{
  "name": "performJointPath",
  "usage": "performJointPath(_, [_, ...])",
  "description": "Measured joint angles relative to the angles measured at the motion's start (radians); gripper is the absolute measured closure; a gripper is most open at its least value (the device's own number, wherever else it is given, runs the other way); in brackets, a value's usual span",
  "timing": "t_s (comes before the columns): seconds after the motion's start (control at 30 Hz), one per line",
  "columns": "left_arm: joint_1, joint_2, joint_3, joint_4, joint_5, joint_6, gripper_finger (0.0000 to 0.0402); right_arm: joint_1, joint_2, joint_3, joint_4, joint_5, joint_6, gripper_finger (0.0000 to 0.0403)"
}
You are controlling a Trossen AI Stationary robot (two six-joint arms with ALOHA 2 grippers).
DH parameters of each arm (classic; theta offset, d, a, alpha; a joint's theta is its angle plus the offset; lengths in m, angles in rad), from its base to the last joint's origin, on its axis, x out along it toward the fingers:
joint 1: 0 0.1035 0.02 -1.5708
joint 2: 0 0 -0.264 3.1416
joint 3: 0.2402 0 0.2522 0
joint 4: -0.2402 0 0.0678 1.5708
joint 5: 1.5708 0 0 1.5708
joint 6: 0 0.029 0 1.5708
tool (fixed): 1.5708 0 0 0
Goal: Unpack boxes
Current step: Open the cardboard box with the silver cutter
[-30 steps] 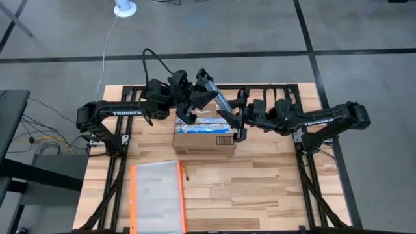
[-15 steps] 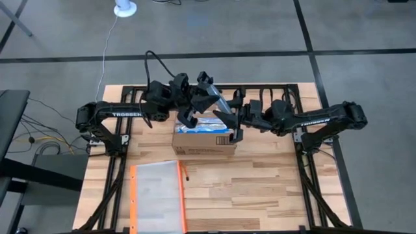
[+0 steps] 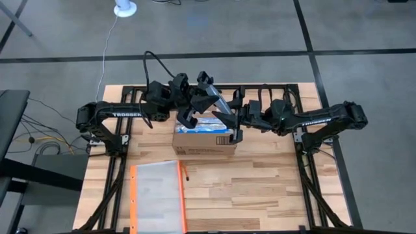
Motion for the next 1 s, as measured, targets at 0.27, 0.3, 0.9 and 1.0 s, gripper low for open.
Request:
performJointPath(0.27, [0.002, 0.0, 0.0, 0.0, 0.007, 0.02, 0.0342, 0.001, -0.003, 0.0, -0.015, 0.014, -0.017, 0.0357])
performJointPath(0.3, [0.002, 0.0, 0.0, -0.002, 0.01, 0.021, 0.0342, 0.005, -0.008, 0.0, -0.027, 0.018, -0.027, 0.0357])
performJointPath(0.9, [0.008, -0.014, 0.006, -0.197, 0.012, 0.104, 0.0342, 0.033, -0.174, -0.005, -0.238, 0.096, -0.068, 0.0377])
performJointPath(1.0, [0.008, -0.011, 0.004, -0.246, 0.03, 0.116, 0.0342, 0.034, -0.206, -0.003, -0.274, 0.092, -0.071, 0.0399])
